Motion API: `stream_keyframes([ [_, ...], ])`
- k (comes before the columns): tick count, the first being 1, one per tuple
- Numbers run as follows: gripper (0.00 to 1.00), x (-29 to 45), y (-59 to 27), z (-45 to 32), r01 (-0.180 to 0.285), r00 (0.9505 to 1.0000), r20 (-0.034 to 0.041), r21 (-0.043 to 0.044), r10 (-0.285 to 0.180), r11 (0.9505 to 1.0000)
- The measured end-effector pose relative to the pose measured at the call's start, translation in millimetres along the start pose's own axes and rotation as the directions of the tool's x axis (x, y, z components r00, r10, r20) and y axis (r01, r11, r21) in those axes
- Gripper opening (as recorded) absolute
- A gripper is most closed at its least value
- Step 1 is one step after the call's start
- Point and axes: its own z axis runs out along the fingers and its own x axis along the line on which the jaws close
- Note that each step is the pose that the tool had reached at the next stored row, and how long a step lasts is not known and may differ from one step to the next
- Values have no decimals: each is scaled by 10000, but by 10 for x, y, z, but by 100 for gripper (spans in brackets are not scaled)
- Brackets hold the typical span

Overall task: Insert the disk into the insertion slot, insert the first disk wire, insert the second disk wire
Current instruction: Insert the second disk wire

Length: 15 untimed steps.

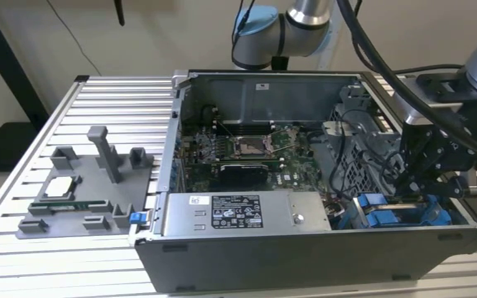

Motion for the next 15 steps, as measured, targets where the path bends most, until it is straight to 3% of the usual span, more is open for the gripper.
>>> stream_keyframes([
  [15, 0, 3, -16, 27, -224, 9998, 3, 31, 224, 9997],
])
